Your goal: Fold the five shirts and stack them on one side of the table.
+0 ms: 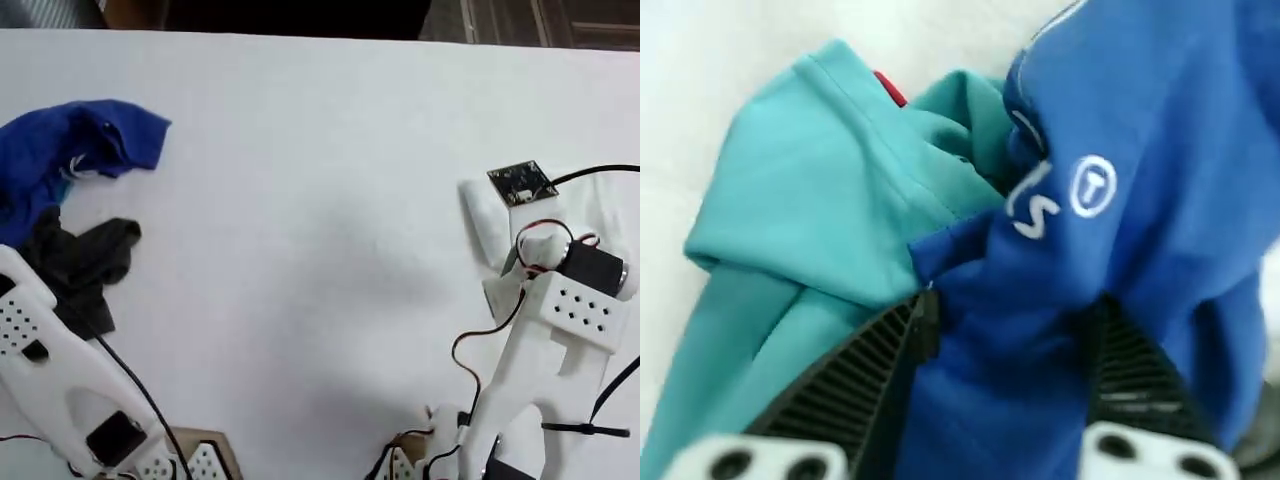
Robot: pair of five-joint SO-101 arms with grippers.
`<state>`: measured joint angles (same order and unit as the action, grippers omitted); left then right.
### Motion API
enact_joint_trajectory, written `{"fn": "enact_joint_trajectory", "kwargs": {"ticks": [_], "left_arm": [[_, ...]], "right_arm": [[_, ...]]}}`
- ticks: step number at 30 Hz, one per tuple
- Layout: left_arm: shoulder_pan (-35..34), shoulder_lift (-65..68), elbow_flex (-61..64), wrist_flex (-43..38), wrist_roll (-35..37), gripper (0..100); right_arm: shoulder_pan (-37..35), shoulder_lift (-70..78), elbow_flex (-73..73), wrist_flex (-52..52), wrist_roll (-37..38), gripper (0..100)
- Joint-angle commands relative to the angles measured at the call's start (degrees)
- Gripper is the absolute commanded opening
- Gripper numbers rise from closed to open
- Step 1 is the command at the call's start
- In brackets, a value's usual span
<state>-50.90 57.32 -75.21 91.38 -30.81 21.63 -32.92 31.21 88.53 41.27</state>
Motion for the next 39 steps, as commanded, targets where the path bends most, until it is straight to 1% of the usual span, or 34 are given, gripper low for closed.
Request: {"fn": "enact_joint_trajectory", "kwargs": {"ticks": [1,2,3,5,8,16,19,22,24,26,28,31,33,35,37,39], "left_arm": [[3.16,-4.13,-2.33,4.92,0.62,5],[4.40,-5.63,-2.33,6.51,0.79,1],[5.89,-7.21,-2.33,8.35,0.79,3],[9.58,-10.73,-1.80,10.90,0.88,2],[14.51,-16.18,-1.71,10.99,4.13,3],[32.79,-28.04,-1.63,11.08,9.58,3],[38.42,-30.95,-0.57,11.16,11.43,3],[43.69,-34.81,6.99,11.16,13.36,3],[47.65,-37.98,15.69,11.16,14.86,3],[52.04,-41.67,25.98,11.08,15.30,3],[57.41,-45.89,35.74,10.99,15.38,3],[65.93,-52.84,45.85,10.90,15.38,3],[71.30,-57.85,49.19,10.81,15.03,3],[75.16,-61.98,50.51,10.29,14.95,3],[77.45,-65.05,51.21,9.76,14.95,3],[77.98,-66.37,51.74,9.23,14.95,3]], "right_arm": [[-0.40,-2.07,-0.18,-0.48,0.09,16.3],[-0.40,-2.07,-0.18,-0.48,0.09,16.3],[-0.40,-2.07,-0.18,-0.48,0.09,16.3],[-0.48,-2.07,-0.18,-0.57,0.09,16.3],[-0.48,-2.07,-0.18,-0.57,-0.09,16.3],[0.04,-2.07,-0.18,-0.57,-0.44,16.3],[0.04,-2.07,-0.18,-0.48,-0.44,16.3],[0.04,-2.33,-0.18,-0.48,-0.44,16.3],[0.04,-2.33,-0.18,-0.57,-0.70,16.3],[0.13,-2.15,-0.44,-0.57,-3.25,16.3],[0.04,-2.07,-0.44,-1.19,-5.80,16.3],[0.04,-2.07,-0.44,-3.21,-7.21,16.3],[-0.04,-1.98,-0.26,-3.82,-7.21,16.3],[-0.22,-1.98,-0.26,-3.82,-7.21,16.3],[-0.31,-1.98,-0.26,-3.82,-7.21,16.3],[-0.31,-1.98,-0.26,-3.82,-7.21,16.3]]}}
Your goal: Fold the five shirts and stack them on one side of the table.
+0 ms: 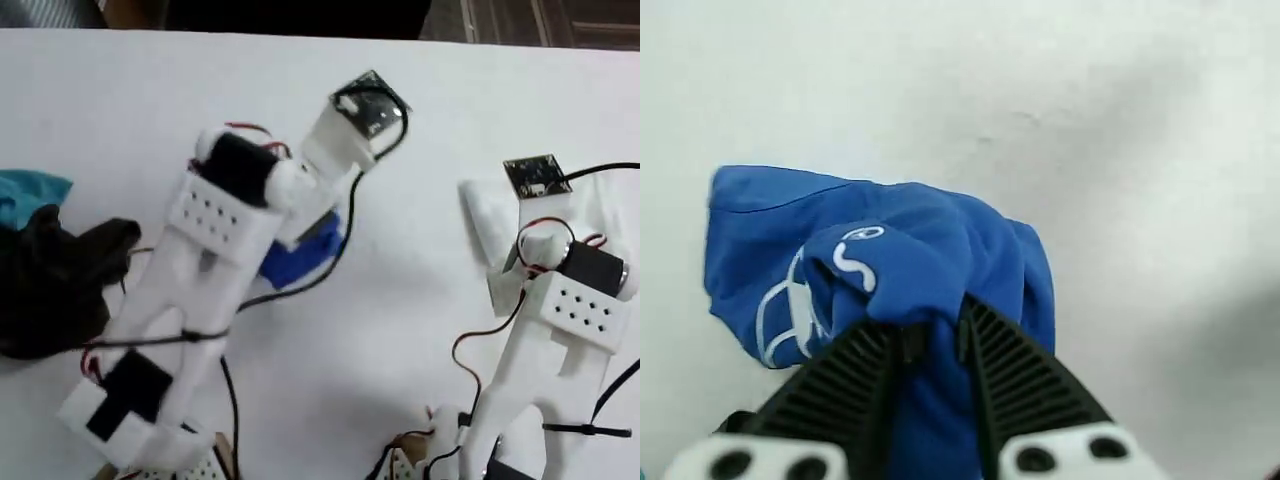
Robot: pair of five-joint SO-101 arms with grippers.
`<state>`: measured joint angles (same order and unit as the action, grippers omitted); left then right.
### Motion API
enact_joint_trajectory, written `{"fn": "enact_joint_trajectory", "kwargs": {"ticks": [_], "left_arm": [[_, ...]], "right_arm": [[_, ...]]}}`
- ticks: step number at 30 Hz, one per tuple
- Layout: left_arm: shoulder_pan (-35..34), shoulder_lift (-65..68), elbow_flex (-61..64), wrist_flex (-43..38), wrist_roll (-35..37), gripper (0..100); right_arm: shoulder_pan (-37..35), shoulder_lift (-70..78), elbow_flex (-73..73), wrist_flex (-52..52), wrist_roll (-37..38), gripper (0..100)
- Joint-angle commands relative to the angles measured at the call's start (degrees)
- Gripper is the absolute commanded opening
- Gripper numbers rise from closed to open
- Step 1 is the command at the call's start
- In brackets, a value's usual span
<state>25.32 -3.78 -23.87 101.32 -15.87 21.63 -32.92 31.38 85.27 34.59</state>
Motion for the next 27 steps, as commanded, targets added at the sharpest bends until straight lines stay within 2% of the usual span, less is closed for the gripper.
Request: {"fn": "enact_joint_trajectory", "kwargs": {"ticks": [1,4,9,12,15,19,24,27], "left_arm": [[1.76,-5.27,0.57,-0.70,0.00,3],[1.67,-5.19,0.75,-0.26,0.00,7],[0.18,-5.45,0.57,-0.26,0.00,28],[-4.04,-5.71,-0.04,-0.70,-0.09,28],[-12.40,-5.36,-1.36,-0.79,-0.18,27],[-28.31,-5.19,1.80,-3.69,-1.23,27],[-46.51,-5.19,12.97,-12.75,-10.29,27],[-54.15,-5.19,21.32,-20.22,-11.87,27]], "right_arm": [[-0.31,-1.98,-0.44,-0.48,-0.53,16.3],[-0.13,-1.98,-0.35,-0.40,-0.53,16.3],[-0.22,-1.98,-0.35,-0.22,-0.53,16.3],[-0.04,-1.98,-0.26,-0.22,-0.53,16.3],[-0.31,-1.98,-0.26,-0.13,-0.53,16.3],[-2.42,-1.98,0.97,-0.04,-0.62,16.3],[-14.73,-1.98,2.55,-0.31,-0.62,16.3],[-24.22,-1.63,0.26,-0.31,-3.87,16.3]]}}
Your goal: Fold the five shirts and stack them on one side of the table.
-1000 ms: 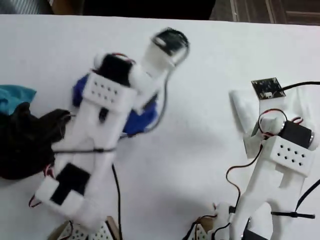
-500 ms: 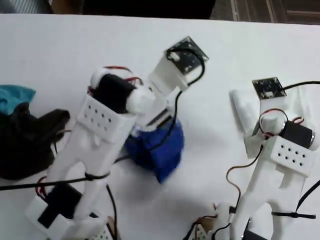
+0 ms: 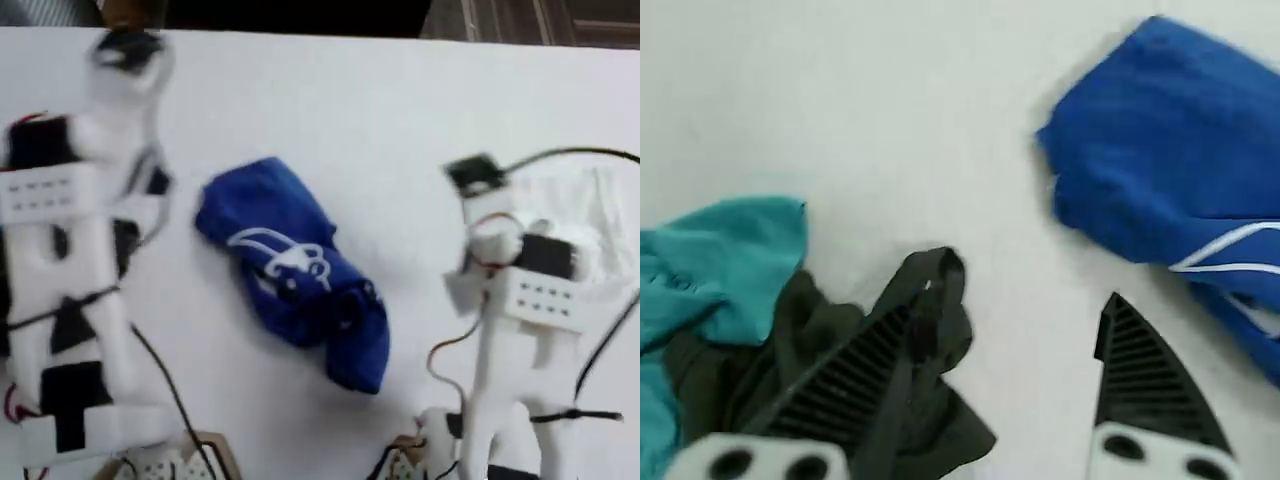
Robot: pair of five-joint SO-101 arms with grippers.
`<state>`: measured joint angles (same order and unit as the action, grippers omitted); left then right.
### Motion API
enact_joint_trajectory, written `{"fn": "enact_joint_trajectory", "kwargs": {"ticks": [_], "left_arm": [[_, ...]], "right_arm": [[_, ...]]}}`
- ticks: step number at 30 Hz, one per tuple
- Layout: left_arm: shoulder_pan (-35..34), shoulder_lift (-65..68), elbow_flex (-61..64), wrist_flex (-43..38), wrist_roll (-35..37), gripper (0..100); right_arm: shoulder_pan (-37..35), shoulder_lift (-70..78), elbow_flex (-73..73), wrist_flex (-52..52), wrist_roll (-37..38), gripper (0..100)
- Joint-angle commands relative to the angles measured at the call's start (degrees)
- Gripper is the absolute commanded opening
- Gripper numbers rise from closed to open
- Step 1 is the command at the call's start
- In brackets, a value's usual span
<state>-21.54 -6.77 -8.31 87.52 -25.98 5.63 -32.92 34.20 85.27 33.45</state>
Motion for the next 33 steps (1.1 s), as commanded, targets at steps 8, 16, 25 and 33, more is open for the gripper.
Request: {"fn": "enact_joint_trajectory", "kwargs": {"ticks": [8,16,25,33], "left_arm": [[-10.11,-2.20,29.32,-24.00,-1.41,27],[-4.66,-2.20,42.95,-41.76,8.44,27],[4.57,-2.20,55.25,-58.90,11.60,27],[5.27,-2.37,56.57,-61.71,11.60,27]], "right_arm": [[-30.81,11.56,-11.78,0.66,-9.41,16.3],[-33.63,27.91,-12.40,-1.01,-4.57,16.3],[-15.87,39.52,-15.38,-9.45,-3.96,1.9],[-0.48,39.16,-26.55,-9.36,-3.78,2.2]]}}
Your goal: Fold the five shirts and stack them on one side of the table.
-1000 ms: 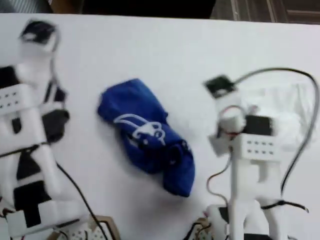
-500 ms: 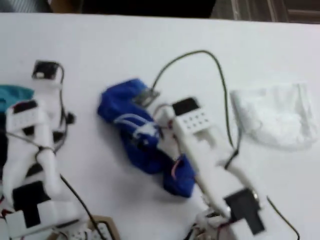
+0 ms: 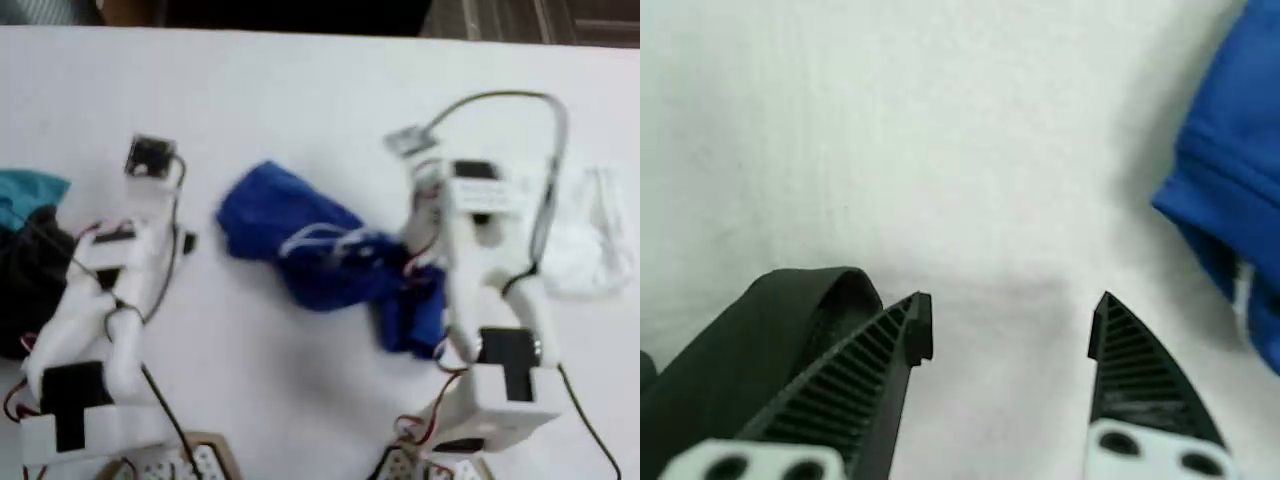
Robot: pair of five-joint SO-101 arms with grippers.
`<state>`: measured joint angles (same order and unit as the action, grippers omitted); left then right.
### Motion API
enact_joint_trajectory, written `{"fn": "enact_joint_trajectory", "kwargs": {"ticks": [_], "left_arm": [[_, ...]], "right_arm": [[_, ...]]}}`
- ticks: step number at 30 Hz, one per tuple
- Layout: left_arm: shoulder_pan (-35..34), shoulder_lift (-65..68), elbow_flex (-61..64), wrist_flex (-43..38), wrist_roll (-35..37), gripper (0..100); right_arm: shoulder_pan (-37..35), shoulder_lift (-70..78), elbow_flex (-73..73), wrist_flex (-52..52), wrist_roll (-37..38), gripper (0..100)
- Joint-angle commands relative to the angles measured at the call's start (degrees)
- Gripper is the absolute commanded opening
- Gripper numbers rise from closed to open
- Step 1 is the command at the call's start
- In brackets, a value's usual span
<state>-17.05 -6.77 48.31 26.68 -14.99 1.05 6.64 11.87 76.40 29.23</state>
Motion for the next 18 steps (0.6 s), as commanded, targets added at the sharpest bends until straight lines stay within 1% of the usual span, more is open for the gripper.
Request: {"fn": "enact_joint_trajectory", "kwargs": {"ticks": [1,8,12,15,18], "left_arm": [[0.79,-2.64,-0.31,-0.88,0.62,27],[0.70,-2.64,-1.27,0.97,0.35,27],[0.53,-2.29,-1.19,1.14,0.35,27],[0.53,-2.20,-1.19,0.97,0.35,27],[0.53,-2.20,-1.19,0.88,0.53,27]], "right_arm": [[4.79,-0.31,-4.31,-0.57,0.44,2.2],[3.56,-1.71,-5.45,-0.66,-0.09,2.2],[-1.27,-7.16,-6.77,0.75,0.44,2.2],[-5.41,-14.02,-6.86,4.00,0.18,2.7],[-8.66,-20.35,-6.59,5.14,0.00,2.9]]}}
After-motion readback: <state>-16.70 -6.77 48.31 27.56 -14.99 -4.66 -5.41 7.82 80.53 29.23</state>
